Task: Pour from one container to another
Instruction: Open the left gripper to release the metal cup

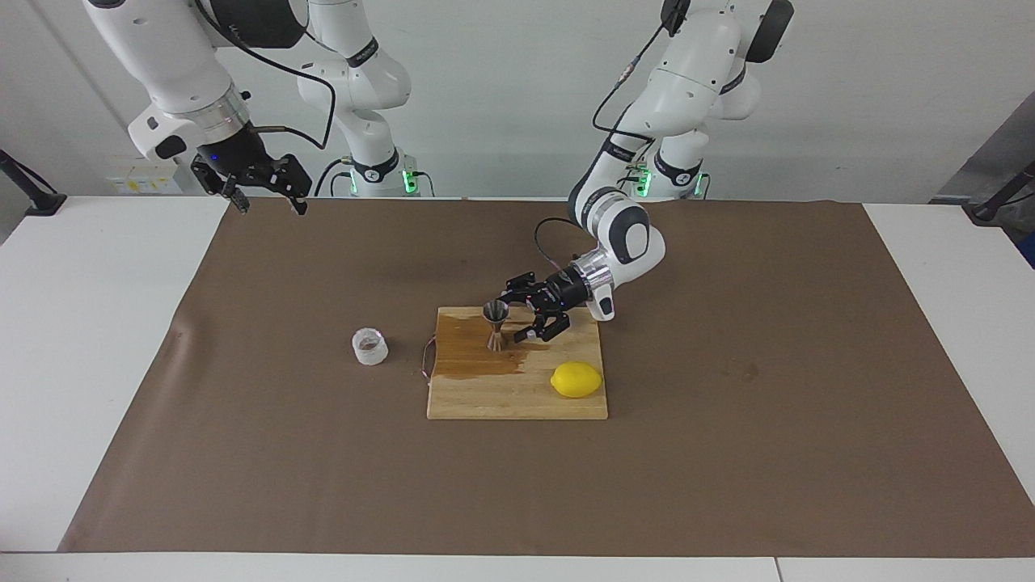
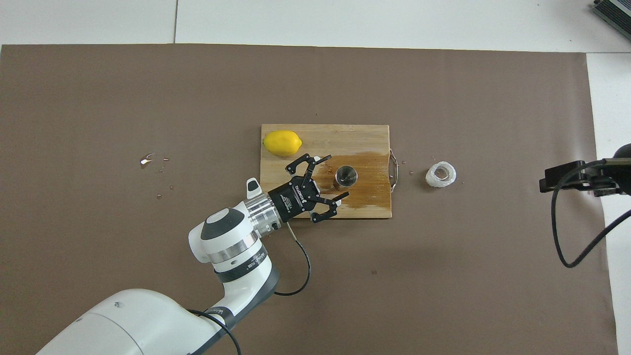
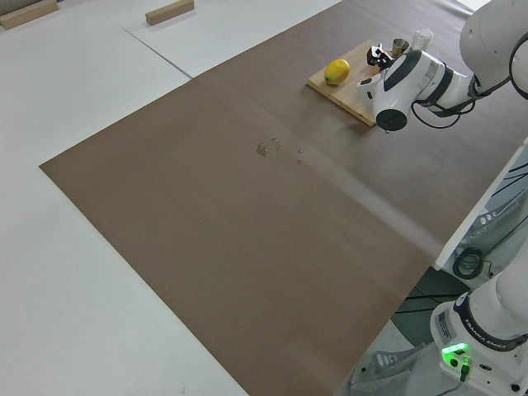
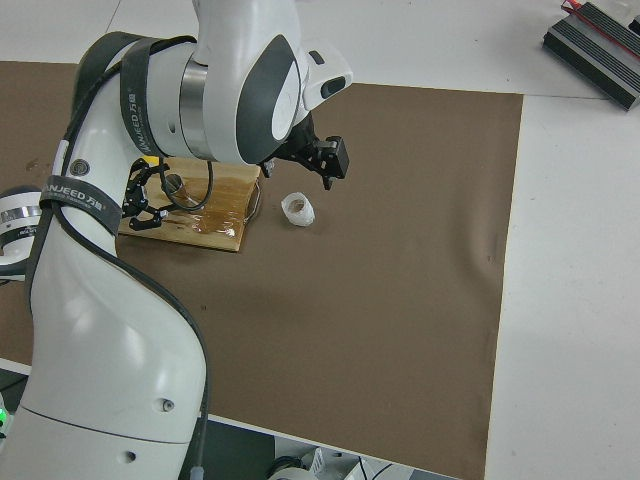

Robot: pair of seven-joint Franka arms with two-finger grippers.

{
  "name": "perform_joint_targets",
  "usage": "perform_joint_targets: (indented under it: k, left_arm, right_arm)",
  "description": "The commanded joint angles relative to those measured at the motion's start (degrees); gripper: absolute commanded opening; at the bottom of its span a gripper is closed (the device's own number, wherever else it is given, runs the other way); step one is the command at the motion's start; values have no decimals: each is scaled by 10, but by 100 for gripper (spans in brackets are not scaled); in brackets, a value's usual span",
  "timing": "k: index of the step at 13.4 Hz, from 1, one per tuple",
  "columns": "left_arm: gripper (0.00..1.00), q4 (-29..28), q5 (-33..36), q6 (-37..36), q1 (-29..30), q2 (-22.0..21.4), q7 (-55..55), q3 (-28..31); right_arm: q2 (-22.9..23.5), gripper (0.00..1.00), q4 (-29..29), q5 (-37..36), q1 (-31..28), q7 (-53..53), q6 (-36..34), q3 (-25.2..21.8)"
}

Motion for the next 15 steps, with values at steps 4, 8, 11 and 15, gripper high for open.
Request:
perform_joint_targets:
  k: [4, 8, 11, 15]
  left_arm:
    - [100, -2, 39, -4, 19, -42, -15, 2]
    - [100, -6, 62, -1, 14, -80, -82, 0]
    - [100, -10, 79, 2, 13, -110, -122, 0]
    - [100, -10, 177, 29, 16, -172, -250, 1]
  right_arm:
    - [-6, 100, -6, -4, -5, 5, -4, 5]
    - [-6, 100, -6, -4, -5, 5, -4, 5]
    - [-6, 100, -6, -4, -5, 4, -4, 5]
    - [-6, 100, -4, -5, -6, 3, -1, 3]
